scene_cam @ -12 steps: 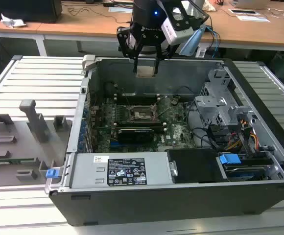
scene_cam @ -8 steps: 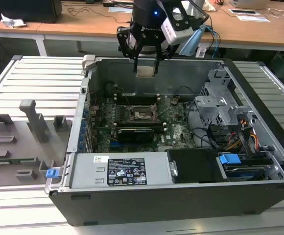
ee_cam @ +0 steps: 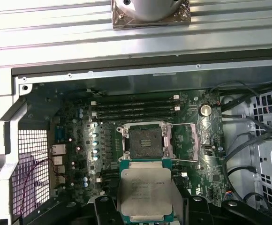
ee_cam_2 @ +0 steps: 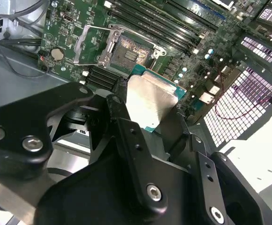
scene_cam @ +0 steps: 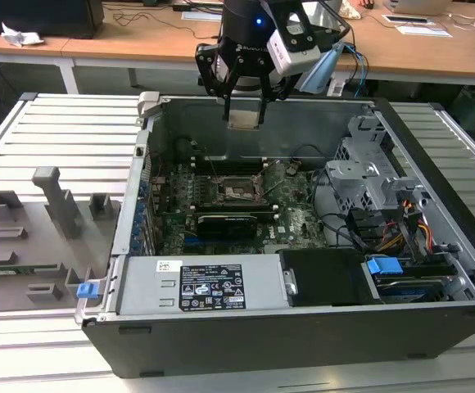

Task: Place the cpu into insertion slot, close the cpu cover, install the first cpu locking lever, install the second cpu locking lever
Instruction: 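Place the cpu into insertion slot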

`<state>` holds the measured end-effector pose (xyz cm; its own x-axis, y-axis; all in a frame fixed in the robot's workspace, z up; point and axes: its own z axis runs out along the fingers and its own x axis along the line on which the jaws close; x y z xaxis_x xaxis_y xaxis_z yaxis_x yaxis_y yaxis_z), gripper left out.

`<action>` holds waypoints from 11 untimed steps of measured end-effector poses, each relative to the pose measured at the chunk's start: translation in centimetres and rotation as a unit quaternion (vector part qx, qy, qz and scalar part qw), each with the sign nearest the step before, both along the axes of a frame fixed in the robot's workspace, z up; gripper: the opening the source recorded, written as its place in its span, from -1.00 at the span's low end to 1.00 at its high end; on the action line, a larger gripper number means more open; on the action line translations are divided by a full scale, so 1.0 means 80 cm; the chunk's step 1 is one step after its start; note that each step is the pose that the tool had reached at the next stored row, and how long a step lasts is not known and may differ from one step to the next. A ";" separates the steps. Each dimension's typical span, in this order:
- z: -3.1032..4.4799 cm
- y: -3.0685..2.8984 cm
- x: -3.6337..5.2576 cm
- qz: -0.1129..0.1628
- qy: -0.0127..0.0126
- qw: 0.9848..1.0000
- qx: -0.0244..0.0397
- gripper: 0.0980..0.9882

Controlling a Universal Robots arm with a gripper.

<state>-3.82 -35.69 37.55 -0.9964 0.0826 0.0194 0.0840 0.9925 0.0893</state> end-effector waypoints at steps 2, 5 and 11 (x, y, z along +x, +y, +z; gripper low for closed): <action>-0.0001 0.0000 0.000 -0.003 0.000 1.000 0.000 -0.04; -0.0001 0.0000 0.000 -0.007 0.000 1.000 0.000 -0.04; -0.0001 0.0000 0.000 -0.015 0.000 1.000 0.000 -0.04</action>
